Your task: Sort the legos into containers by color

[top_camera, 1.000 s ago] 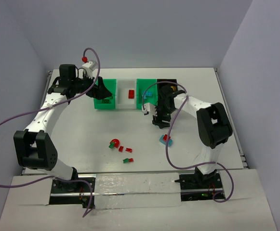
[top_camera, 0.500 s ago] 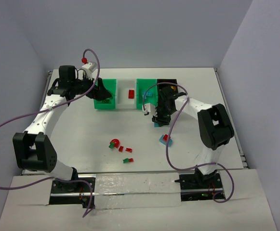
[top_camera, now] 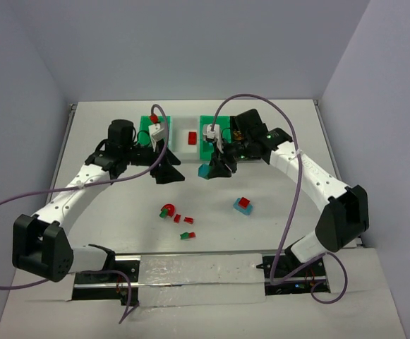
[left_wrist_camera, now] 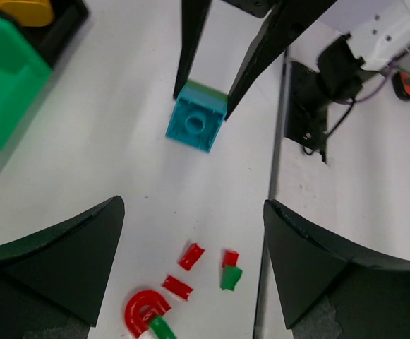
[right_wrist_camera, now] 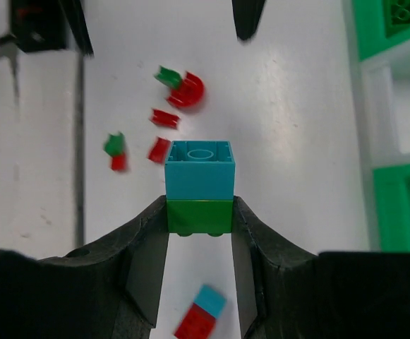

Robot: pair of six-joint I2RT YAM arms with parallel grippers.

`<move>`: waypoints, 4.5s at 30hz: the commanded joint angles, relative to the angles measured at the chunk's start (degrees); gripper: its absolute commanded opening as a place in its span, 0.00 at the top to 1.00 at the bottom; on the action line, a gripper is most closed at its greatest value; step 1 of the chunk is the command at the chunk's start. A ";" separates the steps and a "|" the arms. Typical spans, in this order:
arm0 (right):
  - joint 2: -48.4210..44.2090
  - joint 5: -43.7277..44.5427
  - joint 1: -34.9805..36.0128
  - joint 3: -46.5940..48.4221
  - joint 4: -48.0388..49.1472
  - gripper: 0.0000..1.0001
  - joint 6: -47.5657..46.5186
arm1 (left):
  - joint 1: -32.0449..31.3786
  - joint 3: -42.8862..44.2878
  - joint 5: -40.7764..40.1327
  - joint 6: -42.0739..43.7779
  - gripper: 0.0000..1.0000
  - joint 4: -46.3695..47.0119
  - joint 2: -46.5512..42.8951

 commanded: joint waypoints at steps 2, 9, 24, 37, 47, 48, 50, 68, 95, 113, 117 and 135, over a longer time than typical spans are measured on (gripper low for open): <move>-1.62 -5.77 2.05 -1.17 4.27 1.00 12.37 | -4.68 1.64 4.61 1.15 0.11 3.77 -0.20; -1.53 -9.20 2.54 -0.82 4.82 1.00 15.48 | -8.44 4.18 5.20 3.69 0.13 1.63 1.17; -3.17 -10.72 3.33 -1.35 5.52 1.00 16.28 | -10.18 5.77 6.16 0.89 0.25 4.35 3.90; -4.42 -8.60 3.33 -2.44 4.27 1.00 14.82 | -9.80 7.27 4.78 1.29 0.99 1.60 5.18; -9.82 -3.39 -3.13 -11.28 0.35 1.00 10.07 | 1.58 13.72 1.32 -3.99 1.00 6.17 10.92; -10.71 -2.78 -4.69 -12.10 0.20 1.00 9.91 | 0.69 14.82 -1.33 -3.72 1.00 7.26 12.50; -12.00 -2.06 -7.14 -13.20 0.09 1.00 10.02 | -0.96 17.92 -7.44 -3.68 1.00 9.62 15.53; -18.14 1.74 -14.60 -18.69 9.20 1.00 23.22 | -8.54 48.08 -39.19 -5.06 0.70 11.35 49.44; 2.42 -19.03 -13.95 -19.54 53.63 1.00 78.28 | -6.25 9.64 -2.80 10.89 0.23 3.87 9.21; 6.07 -19.37 -9.39 -18.68 64.66 1.00 93.79 | -11.37 10.71 -12.97 6.95 0.23 6.99 10.87; 6.73 -20.12 -8.97 -18.84 67.56 1.00 96.70 | -11.61 11.13 -13.26 6.87 0.33 7.25 11.37; 8.51 -22.24 -8.29 -16.08 63.26 0.30 95.04 | -11.31 11.16 -13.15 4.51 1.00 6.81 11.17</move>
